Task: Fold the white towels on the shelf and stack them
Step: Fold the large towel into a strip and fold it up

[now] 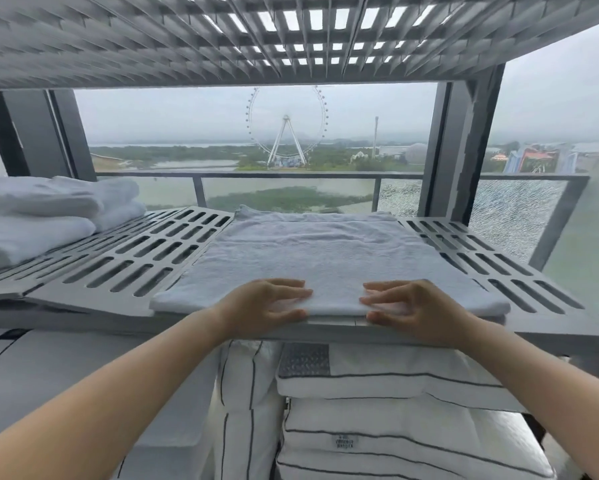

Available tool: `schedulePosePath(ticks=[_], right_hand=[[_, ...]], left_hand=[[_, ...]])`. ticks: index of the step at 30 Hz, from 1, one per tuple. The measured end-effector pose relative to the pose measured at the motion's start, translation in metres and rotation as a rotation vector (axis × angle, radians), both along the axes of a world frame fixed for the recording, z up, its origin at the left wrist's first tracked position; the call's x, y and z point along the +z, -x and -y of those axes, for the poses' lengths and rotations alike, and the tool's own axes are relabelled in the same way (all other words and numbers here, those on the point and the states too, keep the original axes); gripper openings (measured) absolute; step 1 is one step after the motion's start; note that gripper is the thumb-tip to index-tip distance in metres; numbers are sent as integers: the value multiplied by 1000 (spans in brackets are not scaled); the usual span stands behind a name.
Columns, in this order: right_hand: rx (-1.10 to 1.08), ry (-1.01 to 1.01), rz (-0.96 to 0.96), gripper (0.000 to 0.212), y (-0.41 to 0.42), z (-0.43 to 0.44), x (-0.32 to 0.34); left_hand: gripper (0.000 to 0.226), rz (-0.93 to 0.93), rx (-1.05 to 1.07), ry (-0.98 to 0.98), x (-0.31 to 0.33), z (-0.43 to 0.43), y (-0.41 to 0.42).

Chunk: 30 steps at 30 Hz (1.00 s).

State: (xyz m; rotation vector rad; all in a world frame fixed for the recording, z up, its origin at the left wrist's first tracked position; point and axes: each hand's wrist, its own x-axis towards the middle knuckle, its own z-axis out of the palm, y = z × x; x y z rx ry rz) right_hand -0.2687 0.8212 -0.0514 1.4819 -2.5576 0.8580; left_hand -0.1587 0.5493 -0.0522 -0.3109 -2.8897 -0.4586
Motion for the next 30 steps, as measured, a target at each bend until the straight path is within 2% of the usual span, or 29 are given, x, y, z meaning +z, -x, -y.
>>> schedulePosePath(ticks=[2, 4, 6, 9, 12, 16, 22, 27, 30], right_hand=[[-18, 49, -22, 36, -5, -1, 1], [-36, 23, -54, 29, -9, -1, 4], [-58, -32, -103, 24, -11, -1, 9], [-140, -150, -161, 29, -12, 2, 17], [-249, -234, -255, 27, -10, 8, 25], [-435, -203, -386, 21, 7, 20, 34], [-524, -155, -409, 20, 63, 52, 39], [-448, -189, -374, 28, 118, 76, 43], [-385, -191, -349, 32, 156, 88, 43]], left_hand=[[39, -95, -50, 14, 6, 3, -8], [32, -155, -113, 158, 13, 8, -14], [37, -137, -136, 281, 20, 17, -16], [55, -20, -118, 248, 28, 26, -17], [53, 15, -119, 257, 32, 32, -14], [28, -179, 112, 421, 36, 43, 2], [27, -362, 247, 437, 38, 55, 52], [30, -369, 352, 474, 42, 81, 103], [30, -266, 407, 463, 45, 95, 141]])
